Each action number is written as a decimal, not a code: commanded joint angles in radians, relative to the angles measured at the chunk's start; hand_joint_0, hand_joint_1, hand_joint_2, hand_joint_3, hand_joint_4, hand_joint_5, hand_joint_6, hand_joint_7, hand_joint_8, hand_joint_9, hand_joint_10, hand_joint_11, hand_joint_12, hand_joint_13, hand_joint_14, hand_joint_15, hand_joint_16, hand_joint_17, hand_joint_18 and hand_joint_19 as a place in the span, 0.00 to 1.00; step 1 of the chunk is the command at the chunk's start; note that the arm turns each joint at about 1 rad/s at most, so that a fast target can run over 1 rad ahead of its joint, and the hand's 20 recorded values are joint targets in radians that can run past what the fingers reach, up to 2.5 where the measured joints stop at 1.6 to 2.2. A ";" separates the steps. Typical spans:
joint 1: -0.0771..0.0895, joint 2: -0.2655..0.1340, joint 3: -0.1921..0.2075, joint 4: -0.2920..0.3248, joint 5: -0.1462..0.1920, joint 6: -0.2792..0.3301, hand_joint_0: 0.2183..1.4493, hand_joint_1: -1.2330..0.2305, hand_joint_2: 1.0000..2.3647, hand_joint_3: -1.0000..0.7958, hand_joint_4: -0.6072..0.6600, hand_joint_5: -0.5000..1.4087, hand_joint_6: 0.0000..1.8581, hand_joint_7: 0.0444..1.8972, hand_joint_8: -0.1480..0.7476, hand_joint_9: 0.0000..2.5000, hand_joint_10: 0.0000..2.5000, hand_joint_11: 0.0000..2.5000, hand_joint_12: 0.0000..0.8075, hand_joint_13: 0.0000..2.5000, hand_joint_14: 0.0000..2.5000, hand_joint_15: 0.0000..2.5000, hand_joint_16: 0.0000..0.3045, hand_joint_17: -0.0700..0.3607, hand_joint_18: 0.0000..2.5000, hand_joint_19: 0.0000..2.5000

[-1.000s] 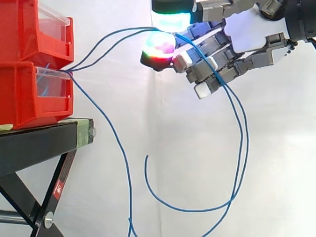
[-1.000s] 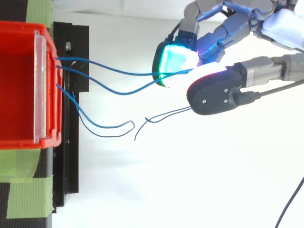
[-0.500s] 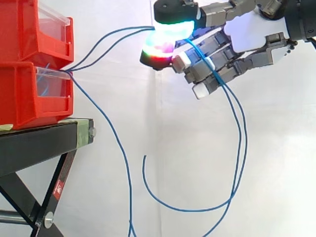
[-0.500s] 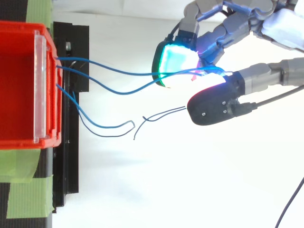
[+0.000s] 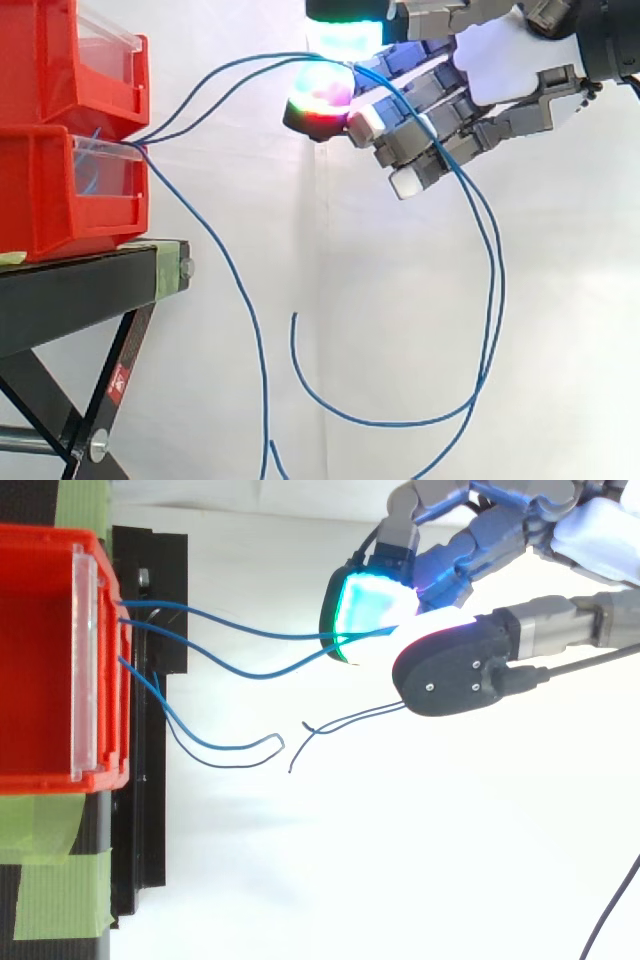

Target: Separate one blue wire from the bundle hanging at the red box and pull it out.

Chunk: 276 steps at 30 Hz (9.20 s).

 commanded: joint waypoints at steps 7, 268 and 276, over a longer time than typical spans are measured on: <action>0.000 0.000 0.005 -0.008 0.000 0.000 0.34 0.35 0.01 0.39 0.52 0.16 0.49 0.46 0.53 0.35 0.00 0.54 0.51 0.36 0.17 0.60 0.16 0.42 0.30 0.29; 0.094 -0.002 -0.066 -0.189 -0.225 0.221 0.33 0.34 0.01 0.49 0.46 0.19 0.49 0.52 0.60 0.42 0.00 0.49 0.59 0.41 0.15 0.55 0.19 0.47 0.37 0.29; 0.094 -0.002 -0.064 -0.184 -0.225 0.210 0.33 0.34 0.01 0.49 0.45 0.19 0.49 0.52 0.59 0.41 0.00 0.49 0.59 0.41 0.15 0.55 0.19 0.47 0.37 0.28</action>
